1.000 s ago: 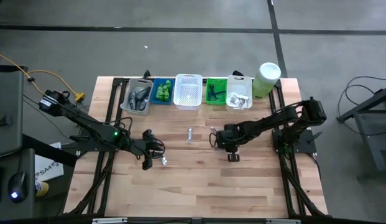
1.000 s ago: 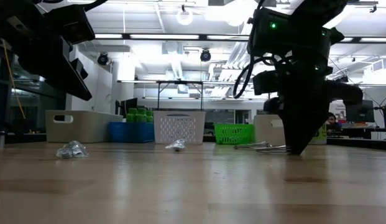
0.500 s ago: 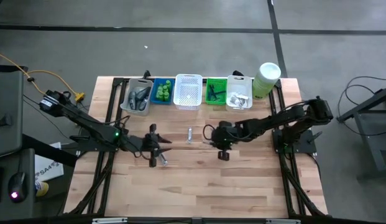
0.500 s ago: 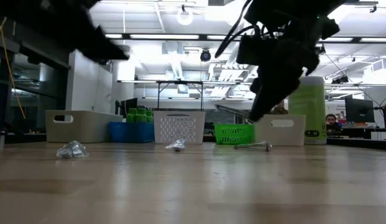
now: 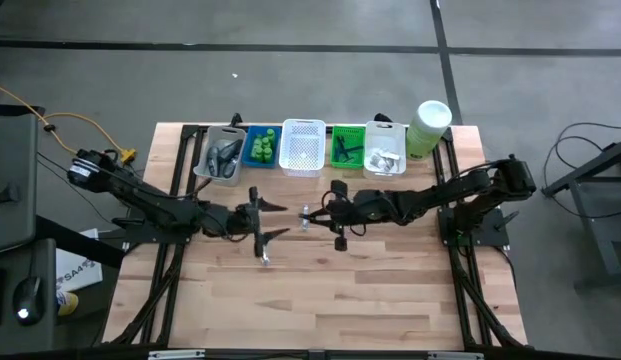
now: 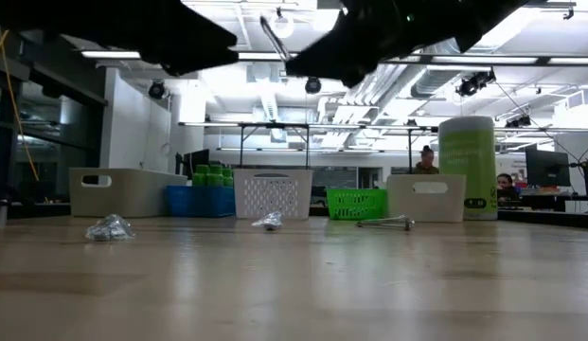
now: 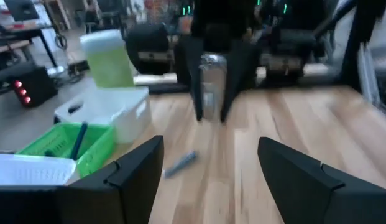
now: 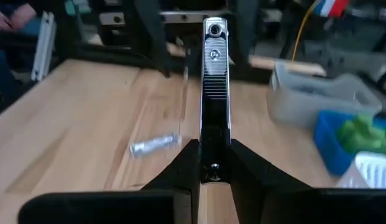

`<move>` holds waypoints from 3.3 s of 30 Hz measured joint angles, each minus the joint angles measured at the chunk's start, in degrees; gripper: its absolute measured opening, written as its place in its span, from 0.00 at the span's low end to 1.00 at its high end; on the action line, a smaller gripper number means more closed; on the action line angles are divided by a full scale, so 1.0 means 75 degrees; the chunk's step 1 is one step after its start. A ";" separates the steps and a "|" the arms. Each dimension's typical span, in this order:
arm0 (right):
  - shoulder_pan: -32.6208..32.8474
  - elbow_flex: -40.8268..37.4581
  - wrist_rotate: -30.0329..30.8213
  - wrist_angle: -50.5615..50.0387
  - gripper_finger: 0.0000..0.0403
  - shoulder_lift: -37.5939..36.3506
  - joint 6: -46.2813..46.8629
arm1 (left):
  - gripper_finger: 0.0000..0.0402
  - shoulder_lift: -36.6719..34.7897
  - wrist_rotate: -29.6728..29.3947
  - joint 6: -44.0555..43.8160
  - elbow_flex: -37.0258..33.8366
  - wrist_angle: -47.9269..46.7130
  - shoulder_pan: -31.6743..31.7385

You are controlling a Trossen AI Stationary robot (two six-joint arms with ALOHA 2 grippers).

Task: Pick & Place Travel size toiletries
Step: Put the nail cutter into the left white bin

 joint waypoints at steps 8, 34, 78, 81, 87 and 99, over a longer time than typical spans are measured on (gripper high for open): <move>0.0000 0.0003 -0.0134 0.0755 0.13 -0.0003 -0.0436 | 0.65 0.0094 0.1032 0.0055 0.0312 0.0655 0.0498; -0.0166 0.0009 -0.0426 0.1766 0.13 0.0373 -0.0543 | 0.40 0.0716 0.1171 0.0377 0.0994 0.0902 0.0495; 0.0347 0.0003 0.3528 -0.1161 0.71 -0.1145 0.0973 | 0.11 0.1789 0.2271 -0.1418 0.1550 -0.0625 0.5392; 0.0347 0.0003 0.3529 -0.1221 0.71 -0.1145 0.1086 | 0.11 0.2266 0.2457 -0.1610 0.2013 -0.1400 0.5605; 0.0347 0.0003 0.3527 -0.1505 0.71 -0.1145 0.1226 | 0.19 0.2900 0.2436 -0.1950 0.3093 -0.3186 0.5798; 0.0333 0.0003 0.3529 -0.2097 0.71 -0.1145 0.2038 | 0.28 0.2957 0.2595 -0.2009 0.3585 -0.4050 0.5791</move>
